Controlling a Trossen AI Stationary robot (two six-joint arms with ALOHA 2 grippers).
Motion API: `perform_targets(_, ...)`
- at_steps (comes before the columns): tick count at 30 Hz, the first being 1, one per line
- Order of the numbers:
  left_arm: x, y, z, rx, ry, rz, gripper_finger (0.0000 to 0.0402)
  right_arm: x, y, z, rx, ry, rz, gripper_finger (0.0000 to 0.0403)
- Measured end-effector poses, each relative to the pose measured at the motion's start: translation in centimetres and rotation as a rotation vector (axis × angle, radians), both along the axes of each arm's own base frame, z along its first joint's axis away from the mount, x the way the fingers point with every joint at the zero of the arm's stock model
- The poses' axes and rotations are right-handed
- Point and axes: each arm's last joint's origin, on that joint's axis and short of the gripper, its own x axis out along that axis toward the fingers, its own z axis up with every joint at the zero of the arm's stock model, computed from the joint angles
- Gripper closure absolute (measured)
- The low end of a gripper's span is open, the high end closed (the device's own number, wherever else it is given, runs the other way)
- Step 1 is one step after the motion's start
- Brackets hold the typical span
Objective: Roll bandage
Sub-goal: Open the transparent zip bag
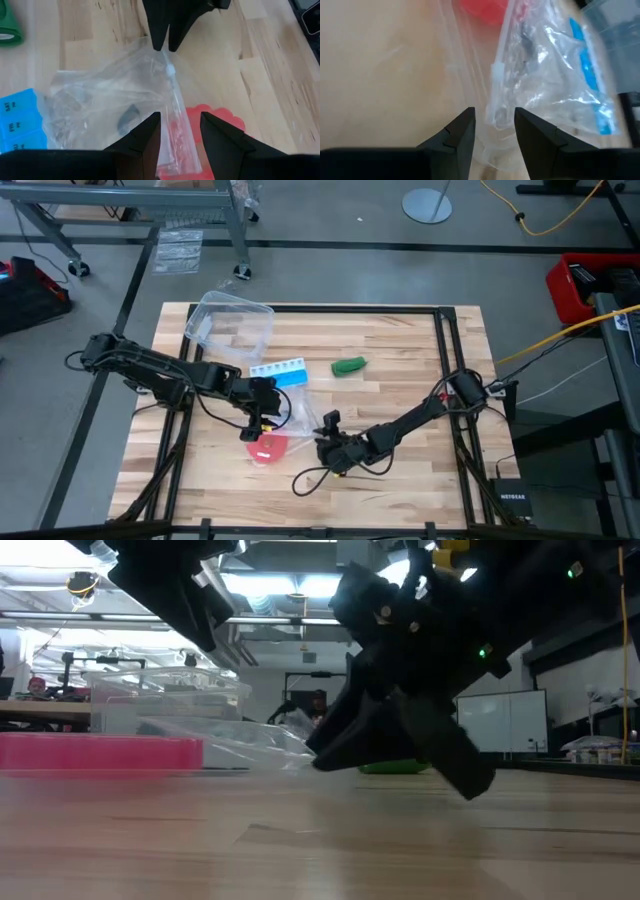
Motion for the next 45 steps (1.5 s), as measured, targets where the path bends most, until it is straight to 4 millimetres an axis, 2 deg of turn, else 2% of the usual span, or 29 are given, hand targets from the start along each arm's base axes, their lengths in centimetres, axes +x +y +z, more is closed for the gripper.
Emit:
perform_targets(5,0.0,0.0,0.0,-0.002,-0.001,0.000,0.0270,0.2,-0.5,-0.2,-0.077,-0.026,-0.050,0.0258)
perform_targets(16,-0.1,0.0,-0.1,-0.003,0.018,0.006,0.0270,0.9,-1.6,-0.4,-0.047,-0.045,-0.073,0.0258)
perform_targets(26,-2.0,0.2,-1.2,0.060,0.241,0.007,0.0270,0.9,-1.5,-0.4,-0.053,-0.045,-0.073,0.0258)
perform_targets(31,-2.9,-0.3,-2.1,0.201,0.284,-0.045,0.0270,0.9,-1.5,-0.4,-0.054,-0.045,-0.072,0.0258)
perform_targets(38,-3.8,-0.7,-4.7,0.535,0.235,-0.105,0.0270,0.9,-1.5,-0.4,-0.054,-0.044,-0.072,0.0258)
perform_targets(45,-4.0,-1.3,-6.5,0.577,0.148,-0.170,0.0270,0.9,-1.5,-0.5,-0.054,-0.044,-0.072,0.0258)
